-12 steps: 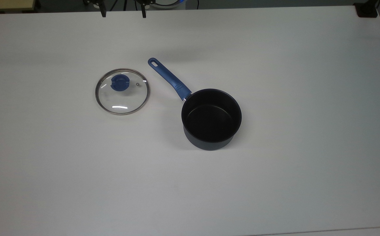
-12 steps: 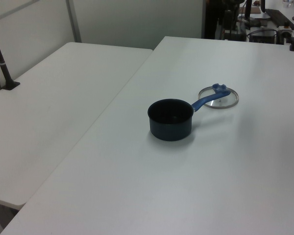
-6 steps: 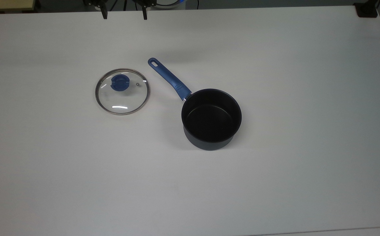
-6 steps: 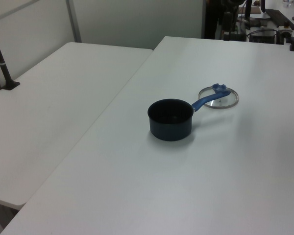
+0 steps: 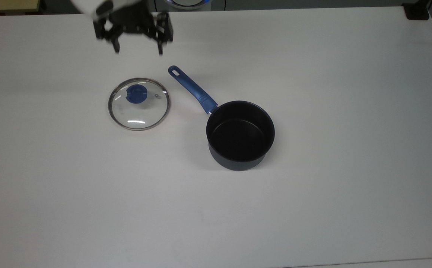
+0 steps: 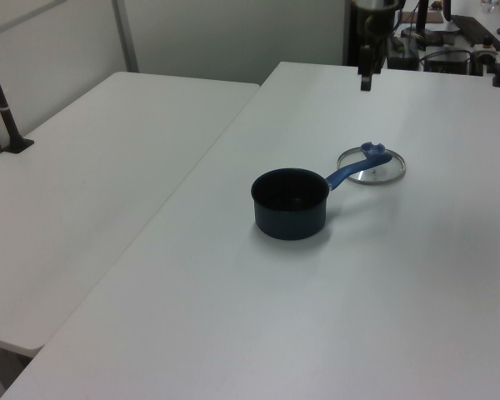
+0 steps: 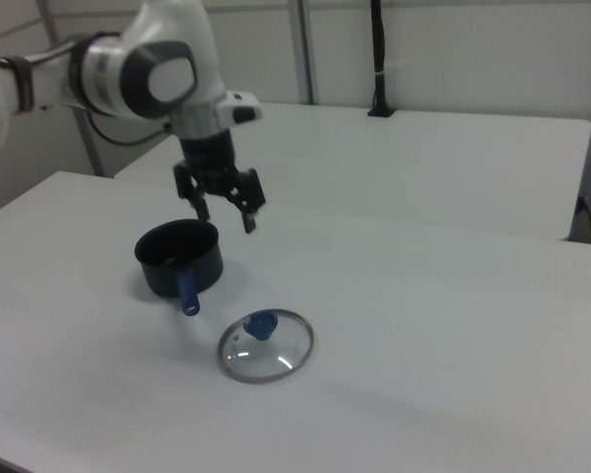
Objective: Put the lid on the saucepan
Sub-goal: 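Lower the gripper over the blue knob of the glass lid, then close the gripper on the blue knob of the lid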
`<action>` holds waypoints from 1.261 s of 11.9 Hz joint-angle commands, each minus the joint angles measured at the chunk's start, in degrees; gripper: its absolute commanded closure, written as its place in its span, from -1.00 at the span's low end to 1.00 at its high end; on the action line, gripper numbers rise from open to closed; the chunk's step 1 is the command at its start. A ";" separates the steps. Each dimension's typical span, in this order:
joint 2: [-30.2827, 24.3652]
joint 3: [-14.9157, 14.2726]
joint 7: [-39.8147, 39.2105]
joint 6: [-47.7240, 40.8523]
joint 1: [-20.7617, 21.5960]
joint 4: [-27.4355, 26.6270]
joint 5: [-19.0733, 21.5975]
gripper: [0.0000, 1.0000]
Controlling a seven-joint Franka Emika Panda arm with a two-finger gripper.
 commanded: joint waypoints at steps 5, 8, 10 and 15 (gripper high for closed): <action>6.50 -4.28 -4.03 10.80 -0.10 -7.07 0.13 -0.90; 8.52 -4.29 -6.65 13.27 0.16 -9.80 -0.22 -0.87; 8.44 -4.37 -8.34 16.15 0.17 -12.52 -0.31 -0.87; 9.40 -4.29 -7.90 18.63 0.52 -13.77 -0.31 -0.66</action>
